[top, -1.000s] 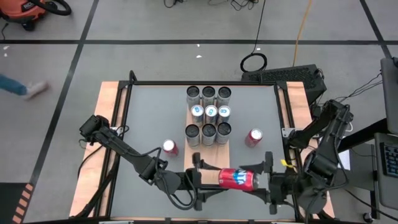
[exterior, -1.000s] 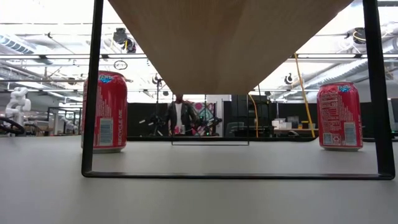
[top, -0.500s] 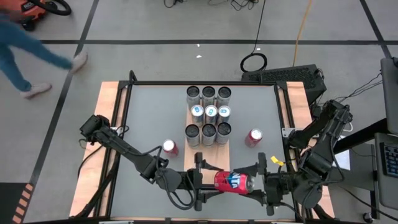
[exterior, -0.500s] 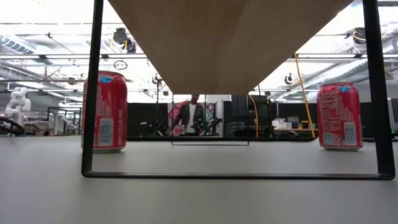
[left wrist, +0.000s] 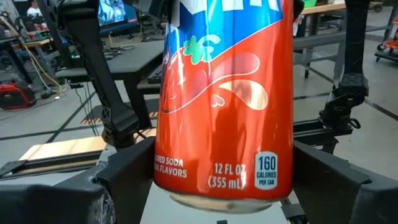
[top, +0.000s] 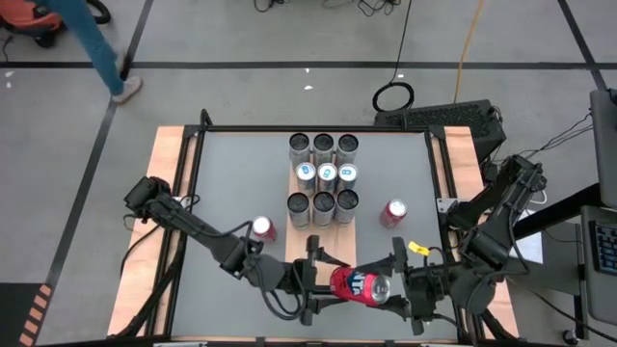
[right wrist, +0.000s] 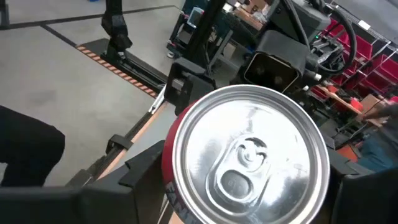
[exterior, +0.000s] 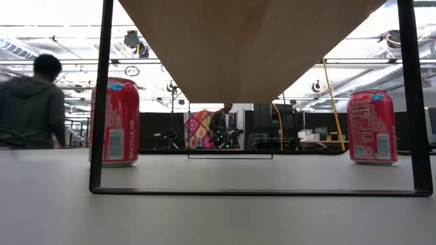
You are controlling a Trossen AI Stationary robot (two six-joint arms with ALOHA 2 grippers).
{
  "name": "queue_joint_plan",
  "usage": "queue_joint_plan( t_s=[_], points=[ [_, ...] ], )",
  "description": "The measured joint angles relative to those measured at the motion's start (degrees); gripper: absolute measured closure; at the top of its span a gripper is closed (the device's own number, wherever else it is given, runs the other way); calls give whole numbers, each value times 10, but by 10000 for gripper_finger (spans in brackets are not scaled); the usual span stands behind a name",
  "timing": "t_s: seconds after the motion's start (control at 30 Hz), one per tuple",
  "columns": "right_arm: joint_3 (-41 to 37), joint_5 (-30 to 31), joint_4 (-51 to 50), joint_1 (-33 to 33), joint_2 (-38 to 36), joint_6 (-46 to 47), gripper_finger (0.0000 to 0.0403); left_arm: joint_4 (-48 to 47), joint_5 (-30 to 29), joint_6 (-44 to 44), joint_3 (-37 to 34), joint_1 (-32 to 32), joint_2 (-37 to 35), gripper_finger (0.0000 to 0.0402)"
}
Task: Place canned beverage on shelf
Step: Put the bottom red soda can on the shelf
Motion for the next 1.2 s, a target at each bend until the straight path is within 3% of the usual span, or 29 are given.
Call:
queue_joint_plan(
  t_s=[0.2, 0.4, 0.53, 0.87, 1.2],
  points=[
    [0, -17, 9, -4, 0, -1, 159, 0, 14, 21, 0, -6, 0, 72],
    [0, -13, 30, -7, 0, 17, 159, 13, -88, 100, 1, -30, 0, 72],
    [0, -21, 32, -17, 0, 24, 159, 23, -110, 136, 1, -39, 0, 72],
    [0, -21, 51, -52, 0, 48, 159, 22, -208, 144, 1, -38, 0, 72],
    [0, -24, 49, -66, 0, 77, 159, 29, -216, 131, 1, -39, 0, 94]
  ],
)
